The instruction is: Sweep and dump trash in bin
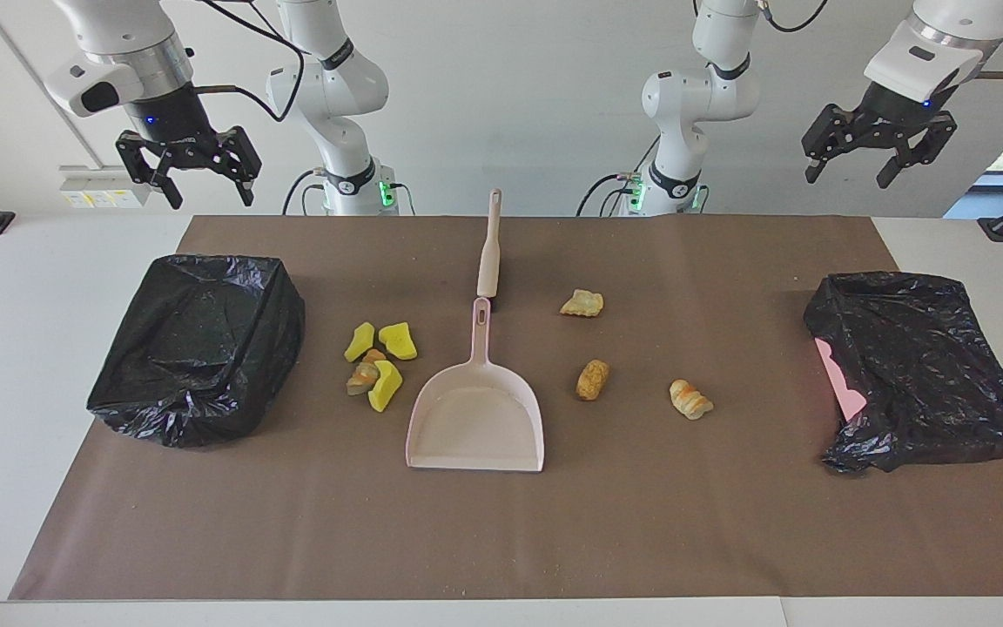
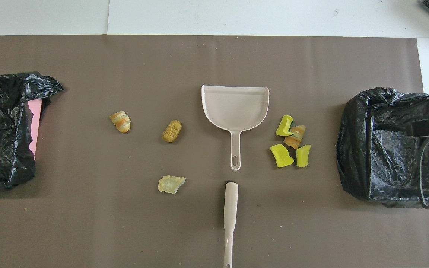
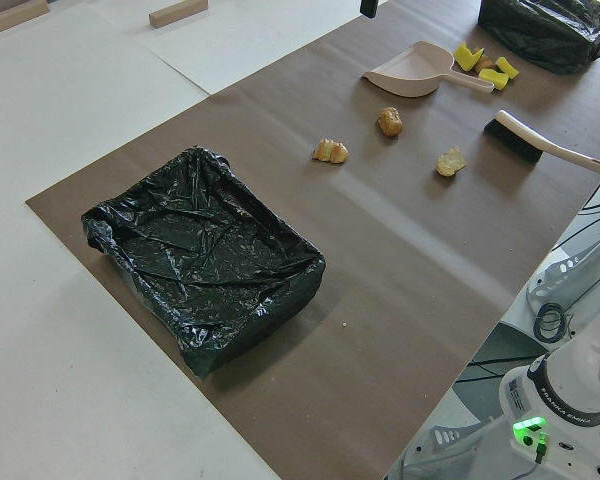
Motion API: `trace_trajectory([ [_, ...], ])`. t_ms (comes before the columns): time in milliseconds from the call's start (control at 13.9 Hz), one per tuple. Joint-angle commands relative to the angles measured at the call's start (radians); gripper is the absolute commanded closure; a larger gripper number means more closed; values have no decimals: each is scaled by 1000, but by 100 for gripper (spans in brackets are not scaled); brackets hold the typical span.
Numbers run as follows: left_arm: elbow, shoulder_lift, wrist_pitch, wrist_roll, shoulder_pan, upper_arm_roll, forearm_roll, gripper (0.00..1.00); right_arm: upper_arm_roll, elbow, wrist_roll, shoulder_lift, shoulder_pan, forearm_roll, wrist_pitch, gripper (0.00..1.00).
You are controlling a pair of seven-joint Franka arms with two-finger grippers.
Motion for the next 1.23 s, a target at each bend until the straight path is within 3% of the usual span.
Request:
trace_trajectory([
  [0,-19,-19,-3,2,8,-8,-5,0,3,-14,-16,-10,-1,-15,16,0],
  [1155,-74,-52,10,-4,-47,-19,-13,0,2,-31,-16,-13,-3,-37,14,0],
])
